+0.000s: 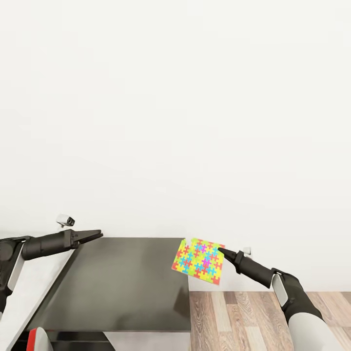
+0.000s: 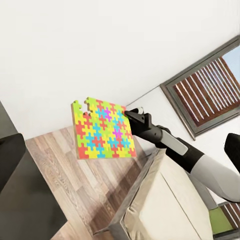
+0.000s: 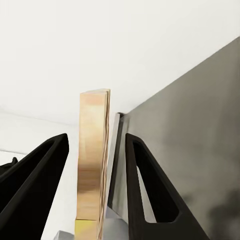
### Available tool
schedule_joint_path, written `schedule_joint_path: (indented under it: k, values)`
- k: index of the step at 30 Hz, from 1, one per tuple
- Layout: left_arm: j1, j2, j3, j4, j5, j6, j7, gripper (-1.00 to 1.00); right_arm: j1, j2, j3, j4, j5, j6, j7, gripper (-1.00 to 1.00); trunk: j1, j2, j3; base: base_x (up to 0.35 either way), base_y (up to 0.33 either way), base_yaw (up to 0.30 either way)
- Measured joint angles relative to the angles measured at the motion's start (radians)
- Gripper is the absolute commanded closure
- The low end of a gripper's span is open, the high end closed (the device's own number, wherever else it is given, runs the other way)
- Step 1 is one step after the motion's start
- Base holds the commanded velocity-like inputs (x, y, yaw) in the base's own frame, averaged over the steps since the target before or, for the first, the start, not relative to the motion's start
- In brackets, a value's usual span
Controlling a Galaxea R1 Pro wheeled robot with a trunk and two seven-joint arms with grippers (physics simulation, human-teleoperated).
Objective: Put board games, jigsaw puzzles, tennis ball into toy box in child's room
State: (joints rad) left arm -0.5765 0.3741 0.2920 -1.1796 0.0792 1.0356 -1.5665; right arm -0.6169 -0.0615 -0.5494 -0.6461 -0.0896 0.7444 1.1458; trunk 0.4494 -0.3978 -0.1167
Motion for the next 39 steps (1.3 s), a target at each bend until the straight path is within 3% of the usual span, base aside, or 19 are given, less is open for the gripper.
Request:
schedule_joint_path:
  k: [15,39]
  values:
    - [0.0,-0.003,-0.002,0.0,-0.002,0.0,0.0,-1.0,0.001,-0.001,-0.001,0.0,0.001,-0.002,0.001,1.0,0.0,0.0,0.0,0.0,0.0,0.0]
    - [0.001,-0.004,-0.001,-0.006,0.001,-0.001,0.0,-1.0,0.001,-0.003,-0.001,0.0,0.001,-0.069,0.041,1.0,0.0,0.0,0.0,-0.004,0.0,0.0]
